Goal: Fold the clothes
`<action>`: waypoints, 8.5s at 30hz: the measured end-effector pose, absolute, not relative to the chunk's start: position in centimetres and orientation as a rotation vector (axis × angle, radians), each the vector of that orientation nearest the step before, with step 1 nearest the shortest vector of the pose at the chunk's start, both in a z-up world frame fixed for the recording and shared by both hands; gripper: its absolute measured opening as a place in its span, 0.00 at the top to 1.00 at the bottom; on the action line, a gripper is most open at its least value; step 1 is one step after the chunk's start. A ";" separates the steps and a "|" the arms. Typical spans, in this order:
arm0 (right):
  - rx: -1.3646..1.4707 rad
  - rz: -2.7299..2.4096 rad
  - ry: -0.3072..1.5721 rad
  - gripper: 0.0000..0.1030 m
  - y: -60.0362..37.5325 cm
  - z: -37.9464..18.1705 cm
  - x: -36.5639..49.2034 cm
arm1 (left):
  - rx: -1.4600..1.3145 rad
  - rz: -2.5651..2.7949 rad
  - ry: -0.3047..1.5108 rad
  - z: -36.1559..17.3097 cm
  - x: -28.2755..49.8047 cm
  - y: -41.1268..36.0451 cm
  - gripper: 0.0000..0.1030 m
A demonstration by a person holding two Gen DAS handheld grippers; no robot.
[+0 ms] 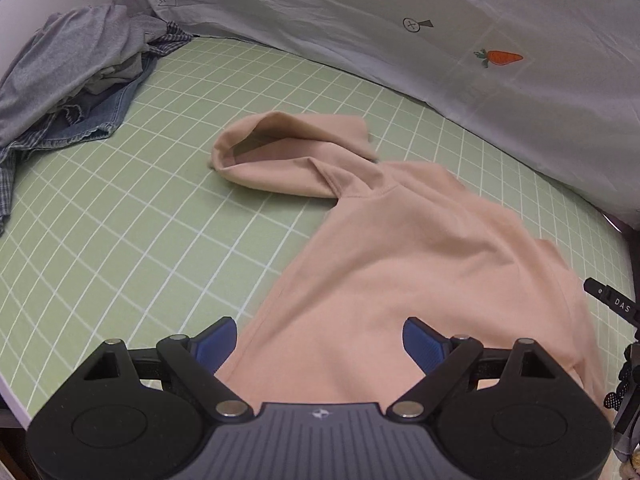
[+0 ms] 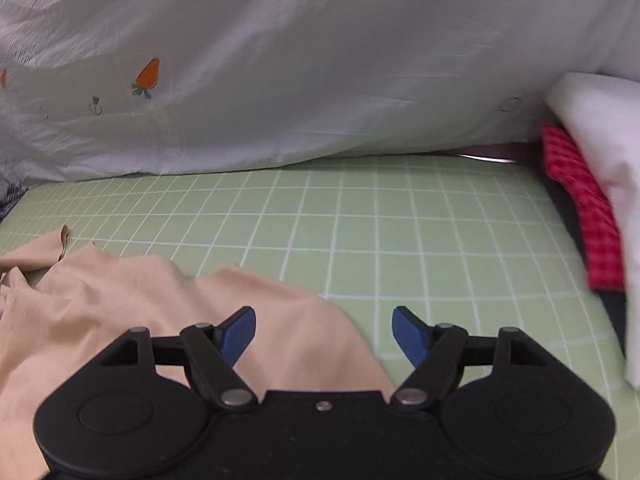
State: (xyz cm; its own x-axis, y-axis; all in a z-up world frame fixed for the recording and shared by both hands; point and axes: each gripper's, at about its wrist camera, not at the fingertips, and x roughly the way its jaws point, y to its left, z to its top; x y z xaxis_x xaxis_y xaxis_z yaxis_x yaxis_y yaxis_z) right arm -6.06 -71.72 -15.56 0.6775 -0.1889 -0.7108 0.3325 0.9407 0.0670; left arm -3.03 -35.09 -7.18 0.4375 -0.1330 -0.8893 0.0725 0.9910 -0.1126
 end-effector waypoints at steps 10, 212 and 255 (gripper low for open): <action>0.019 -0.017 0.855 0.99 -70.4 -17.5 1.8 | -0.027 -0.087 1.130 -9.6 3.0 -36.7 0.12; 0.368 -0.795 0.796 0.00 -50.6 -18.9 -22.1 | 0.015 0.009 1.092 -13.7 -0.8 -10.8 0.35; 0.321 -0.478 1.006 0.90 -56.7 -16.4 -30.5 | 0.089 -0.123 0.811 -2.4 -8.7 -24.3 0.12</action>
State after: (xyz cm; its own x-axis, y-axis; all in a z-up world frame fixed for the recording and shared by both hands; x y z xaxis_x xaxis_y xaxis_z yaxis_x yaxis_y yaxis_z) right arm -30.51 -56.69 -16.39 0.4463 -0.2339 -0.8638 0.5221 0.8520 0.0390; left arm -8.73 -24.25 -2.41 0.6821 -0.0754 -0.7274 0.1434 0.9891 0.0320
